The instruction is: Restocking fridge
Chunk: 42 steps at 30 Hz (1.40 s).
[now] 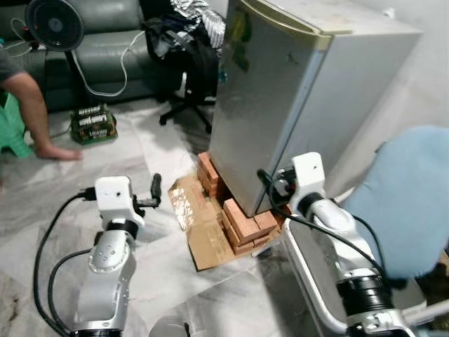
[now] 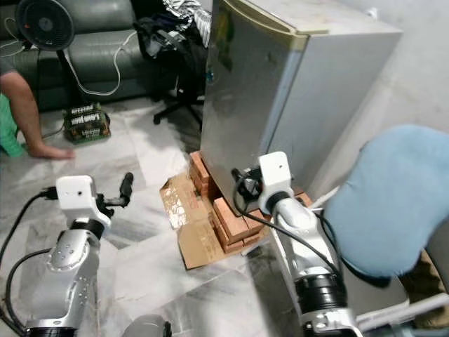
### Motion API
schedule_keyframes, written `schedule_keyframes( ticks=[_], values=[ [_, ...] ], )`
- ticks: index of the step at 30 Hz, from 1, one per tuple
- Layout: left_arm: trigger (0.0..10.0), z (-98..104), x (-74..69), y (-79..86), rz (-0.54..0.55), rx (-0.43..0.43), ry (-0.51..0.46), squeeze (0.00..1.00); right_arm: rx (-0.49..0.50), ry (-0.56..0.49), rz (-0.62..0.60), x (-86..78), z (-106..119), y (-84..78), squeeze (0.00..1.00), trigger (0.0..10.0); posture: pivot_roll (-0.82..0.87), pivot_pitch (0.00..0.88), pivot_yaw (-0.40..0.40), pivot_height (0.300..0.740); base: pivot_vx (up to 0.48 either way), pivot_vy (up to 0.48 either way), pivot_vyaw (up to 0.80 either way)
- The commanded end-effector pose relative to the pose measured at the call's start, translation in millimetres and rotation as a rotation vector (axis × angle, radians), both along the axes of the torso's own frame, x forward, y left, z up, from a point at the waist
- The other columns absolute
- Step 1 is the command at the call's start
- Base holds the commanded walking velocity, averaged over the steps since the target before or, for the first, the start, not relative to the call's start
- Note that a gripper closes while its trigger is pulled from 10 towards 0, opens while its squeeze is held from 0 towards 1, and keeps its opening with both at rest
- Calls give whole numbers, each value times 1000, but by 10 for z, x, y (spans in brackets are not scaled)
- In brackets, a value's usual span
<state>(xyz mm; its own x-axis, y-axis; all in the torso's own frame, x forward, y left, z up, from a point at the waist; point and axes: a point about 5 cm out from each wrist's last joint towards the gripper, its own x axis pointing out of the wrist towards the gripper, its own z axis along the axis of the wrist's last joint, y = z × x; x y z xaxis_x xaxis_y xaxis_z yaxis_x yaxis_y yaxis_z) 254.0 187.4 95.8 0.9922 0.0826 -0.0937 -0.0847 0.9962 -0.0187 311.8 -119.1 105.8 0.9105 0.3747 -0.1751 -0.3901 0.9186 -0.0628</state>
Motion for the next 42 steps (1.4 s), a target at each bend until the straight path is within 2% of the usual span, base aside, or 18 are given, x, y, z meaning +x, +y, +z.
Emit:
schedule_keyframes(
  ticks=[1,13,23,42],
  values=[
    [10000,37,31,-123,-38,-16,-16,0,-20,7,-50,-6,-17,-171,0,10000,96,0,-102,740,480,0,-431],
    [10000,5,35,-149,-46,-36,9,0,-15,5,-43,14,-16,-137,0,10000,101,0,-101,740,400,0,-376],
    [10000,3,35,-204,-81,-35,17,0,-13,2,-44,30,-14,-140,0,10000,102,0,-103,740,0,471,0],
    [10000,49,27,-301,-120,-136,-10,0,-2,19,-47,22,-40,-146,0,10000,94,0,-104,740,0,480,0]
  ],
)
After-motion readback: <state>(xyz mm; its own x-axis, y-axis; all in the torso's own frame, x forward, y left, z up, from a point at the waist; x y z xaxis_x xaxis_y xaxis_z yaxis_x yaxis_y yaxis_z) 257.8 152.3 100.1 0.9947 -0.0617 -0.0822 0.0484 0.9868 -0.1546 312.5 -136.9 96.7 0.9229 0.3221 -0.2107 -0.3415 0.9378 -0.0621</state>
